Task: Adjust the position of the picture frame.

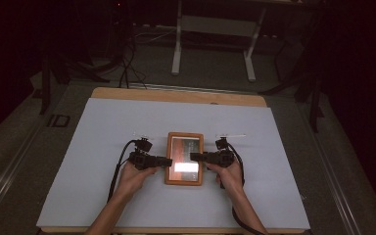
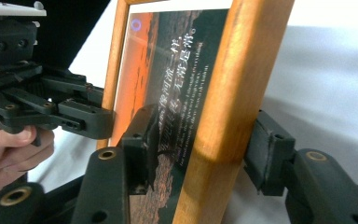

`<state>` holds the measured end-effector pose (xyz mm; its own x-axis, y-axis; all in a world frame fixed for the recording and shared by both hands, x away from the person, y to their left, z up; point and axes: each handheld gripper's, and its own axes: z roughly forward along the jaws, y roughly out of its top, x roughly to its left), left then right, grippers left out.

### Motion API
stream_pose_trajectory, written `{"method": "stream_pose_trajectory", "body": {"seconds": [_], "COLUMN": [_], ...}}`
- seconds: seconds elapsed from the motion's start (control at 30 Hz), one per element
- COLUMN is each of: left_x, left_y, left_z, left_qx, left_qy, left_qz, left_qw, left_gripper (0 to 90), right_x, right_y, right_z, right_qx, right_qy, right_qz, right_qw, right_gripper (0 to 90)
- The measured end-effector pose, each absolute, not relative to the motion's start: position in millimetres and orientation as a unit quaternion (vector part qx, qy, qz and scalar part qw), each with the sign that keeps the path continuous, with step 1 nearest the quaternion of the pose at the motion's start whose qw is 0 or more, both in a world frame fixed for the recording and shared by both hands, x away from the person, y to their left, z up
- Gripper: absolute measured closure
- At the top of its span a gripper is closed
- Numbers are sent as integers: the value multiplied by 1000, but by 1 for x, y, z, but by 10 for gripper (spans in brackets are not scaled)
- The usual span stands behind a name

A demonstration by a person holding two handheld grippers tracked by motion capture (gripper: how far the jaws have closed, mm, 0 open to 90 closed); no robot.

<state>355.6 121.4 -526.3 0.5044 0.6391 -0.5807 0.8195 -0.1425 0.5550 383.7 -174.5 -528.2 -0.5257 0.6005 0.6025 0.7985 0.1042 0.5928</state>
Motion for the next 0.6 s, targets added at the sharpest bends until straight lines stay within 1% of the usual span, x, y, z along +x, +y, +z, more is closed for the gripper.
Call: {"method": "stream_pose_trajectory", "body": {"seconds": [0.1,0.4,0.53,0.6], "left_x": [360,368,367,365], "left_y": [122,122,122,121], "left_z": [-529,-535,-535,-533], "left_qx": [752,752,756,761], "left_qy": [483,479,472,472], "left_qz": [-111,-125,-119,-102], "left_qw": [435,435,438,434], "left_gripper": [616,593,586,552], "right_x": [385,386,385,383], "right_y": [-175,-175,-175,-176], "right_z": [-532,-537,-536,-534], "right_qx": [-484,-498,-495,-492], "right_qy": [-731,-729,-733,-738], "right_qz": [-468,-456,-455,-452], "right_qw": [113,112,103,93], "right_gripper": [484,464,462,471]}}
